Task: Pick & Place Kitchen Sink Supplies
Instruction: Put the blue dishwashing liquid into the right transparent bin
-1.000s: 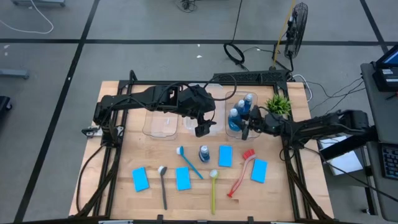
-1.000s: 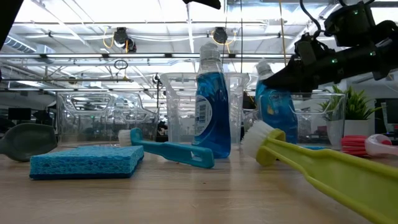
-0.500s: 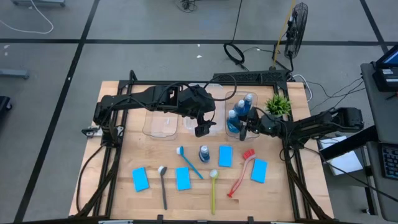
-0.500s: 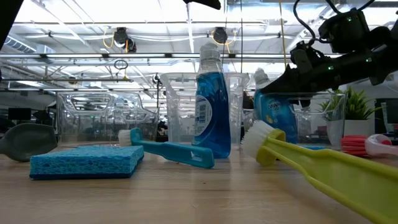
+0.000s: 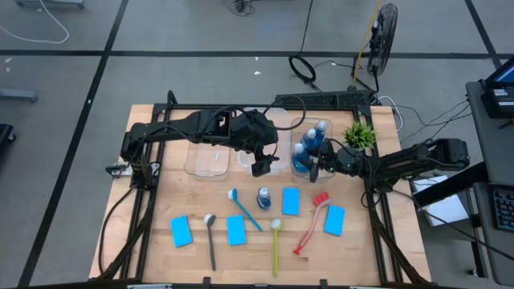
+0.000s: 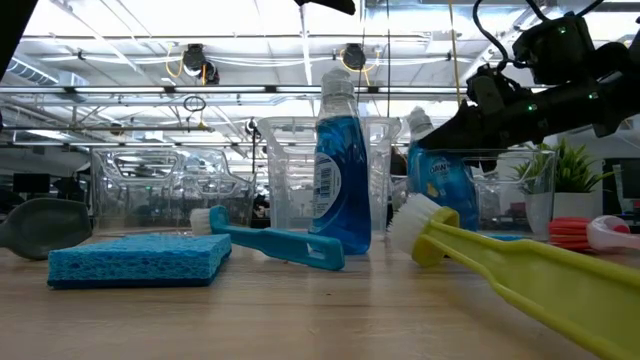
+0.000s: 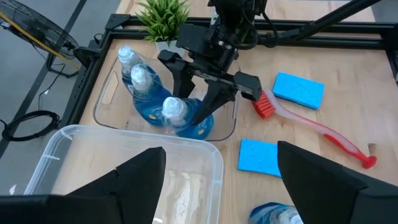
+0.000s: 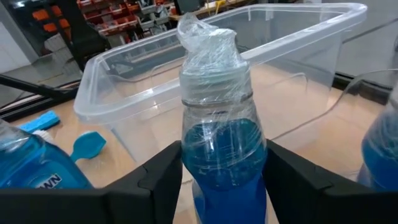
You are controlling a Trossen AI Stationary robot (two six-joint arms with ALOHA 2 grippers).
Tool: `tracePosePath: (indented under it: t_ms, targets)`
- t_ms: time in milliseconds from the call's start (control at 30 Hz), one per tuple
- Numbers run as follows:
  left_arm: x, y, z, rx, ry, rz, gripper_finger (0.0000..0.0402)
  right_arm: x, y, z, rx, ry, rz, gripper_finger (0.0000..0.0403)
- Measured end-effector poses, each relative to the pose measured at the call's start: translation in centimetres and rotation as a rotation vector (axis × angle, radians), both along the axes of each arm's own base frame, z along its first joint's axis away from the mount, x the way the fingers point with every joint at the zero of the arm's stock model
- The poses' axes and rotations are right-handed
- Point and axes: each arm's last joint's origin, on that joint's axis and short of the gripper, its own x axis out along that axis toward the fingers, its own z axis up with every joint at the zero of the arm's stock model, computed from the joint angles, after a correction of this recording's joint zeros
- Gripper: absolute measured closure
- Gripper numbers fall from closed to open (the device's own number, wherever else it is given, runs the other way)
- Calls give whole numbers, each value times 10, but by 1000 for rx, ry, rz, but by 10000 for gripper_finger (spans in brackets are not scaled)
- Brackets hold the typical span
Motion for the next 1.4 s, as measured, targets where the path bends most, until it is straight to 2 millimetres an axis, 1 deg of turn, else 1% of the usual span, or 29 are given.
tracePosePath:
  t_ms: [367, 767, 1000, 1100, 1400]
  targets:
    - [0, 0, 0, 0, 1, -1, 73, 0, 1, 1, 10, -11, 25, 189]
    - [-1, 0, -1, -6, 15, 0, 94, 1, 2, 5, 12, -49, 75, 201]
    - [-2, -6, -2, -8, 28, -14, 98, -4, 3, 8, 13, -29, 74, 192]
    - [-2, -10, -2, -7, 28, -24, 92, -7, 3, 7, 18, 4, 74, 187]
    - [-2, -12, -2, -7, 32, -30, 74, -17, 5, 15, 5, 16, 75, 184]
